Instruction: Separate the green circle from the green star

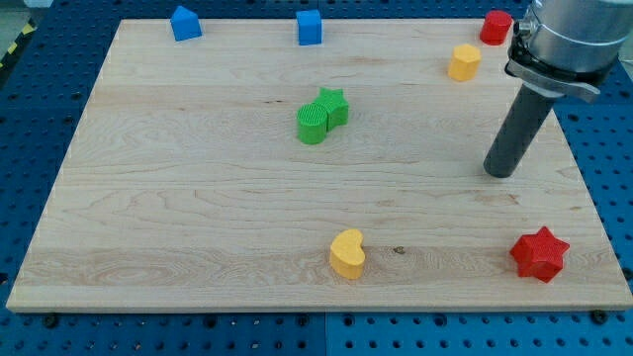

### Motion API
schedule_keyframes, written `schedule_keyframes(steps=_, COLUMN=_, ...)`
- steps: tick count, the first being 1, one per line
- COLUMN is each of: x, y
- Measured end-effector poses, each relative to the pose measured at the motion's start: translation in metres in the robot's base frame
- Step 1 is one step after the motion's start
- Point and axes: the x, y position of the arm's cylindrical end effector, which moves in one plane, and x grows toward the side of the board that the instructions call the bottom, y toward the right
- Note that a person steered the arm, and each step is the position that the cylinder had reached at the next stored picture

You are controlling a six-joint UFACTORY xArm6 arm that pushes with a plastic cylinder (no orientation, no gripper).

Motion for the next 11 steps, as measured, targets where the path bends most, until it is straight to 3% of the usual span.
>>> schedule_keyframes(steps=3, x=-0.014, y=-0.024)
schedule_keyframes(steps=4, x=-0.044, y=-0.066)
schedule_keyframes(steps=6, x=-0.078, y=-0.212)
schedule_keyframes(steps=8, x=-0.079, y=-0.284)
schedule_keyframes(steps=10, x=-0.059, y=-0.308)
schedule_keyframes(steps=11, x=-0.071, y=-0.301)
